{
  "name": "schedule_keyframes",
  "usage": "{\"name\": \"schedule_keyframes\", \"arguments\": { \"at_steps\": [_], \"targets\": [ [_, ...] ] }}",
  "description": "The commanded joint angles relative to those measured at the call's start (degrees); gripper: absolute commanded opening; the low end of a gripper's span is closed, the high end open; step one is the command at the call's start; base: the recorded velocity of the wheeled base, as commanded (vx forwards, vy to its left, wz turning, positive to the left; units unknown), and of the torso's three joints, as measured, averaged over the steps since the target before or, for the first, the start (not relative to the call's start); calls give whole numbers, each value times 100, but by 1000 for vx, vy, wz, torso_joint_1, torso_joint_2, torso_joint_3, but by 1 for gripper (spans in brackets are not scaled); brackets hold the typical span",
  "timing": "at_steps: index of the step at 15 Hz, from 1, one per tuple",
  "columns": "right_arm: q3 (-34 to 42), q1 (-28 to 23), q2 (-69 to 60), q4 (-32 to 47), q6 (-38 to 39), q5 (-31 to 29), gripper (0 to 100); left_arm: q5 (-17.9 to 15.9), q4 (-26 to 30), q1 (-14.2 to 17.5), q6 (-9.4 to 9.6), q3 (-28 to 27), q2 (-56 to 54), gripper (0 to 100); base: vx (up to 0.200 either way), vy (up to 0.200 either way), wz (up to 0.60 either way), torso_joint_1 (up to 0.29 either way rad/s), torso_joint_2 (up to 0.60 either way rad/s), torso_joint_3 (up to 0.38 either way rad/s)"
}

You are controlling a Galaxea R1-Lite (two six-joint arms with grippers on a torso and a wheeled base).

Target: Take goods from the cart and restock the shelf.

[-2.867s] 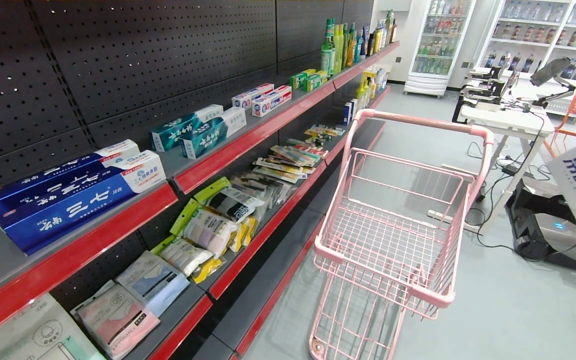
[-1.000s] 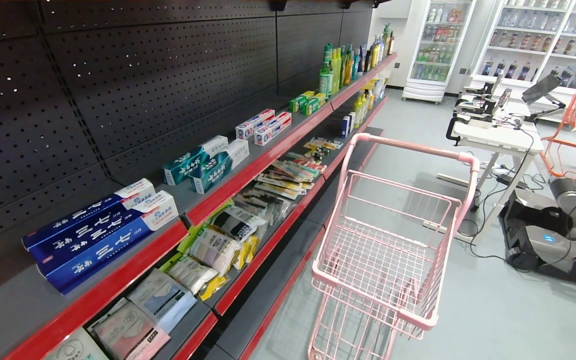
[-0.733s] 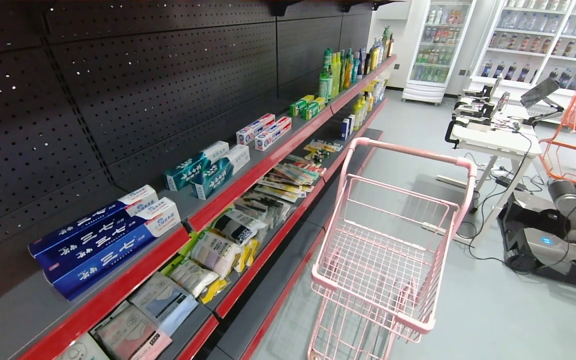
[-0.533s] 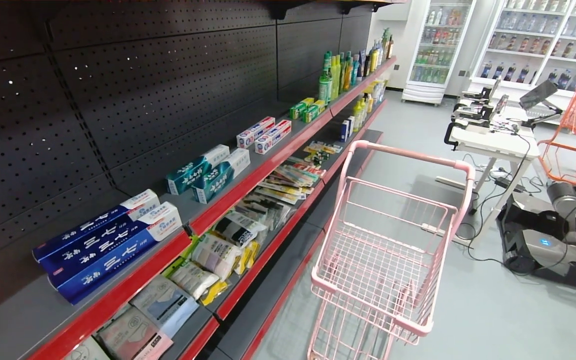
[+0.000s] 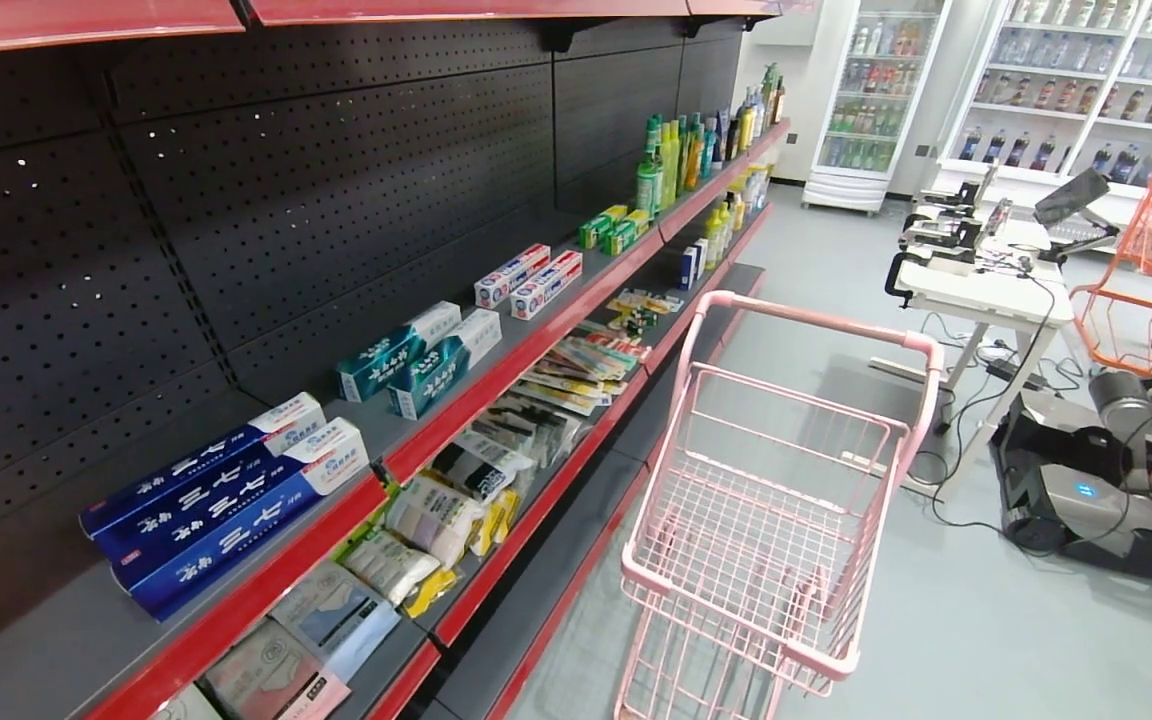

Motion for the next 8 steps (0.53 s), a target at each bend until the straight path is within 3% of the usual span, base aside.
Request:
{"name": "schedule_keyframes", "arguments": {
  "at_steps": [1,8],
  "targets": [
    [20,0,28,1,-7,-1,0,1,1,-2,2,0,5,100,0,0,600,2,-2,2],
    [29,0,98,1,-7,7,0,1,1,-2,2,0,5,100,0,0,600,6,4,1]
  ]
}}
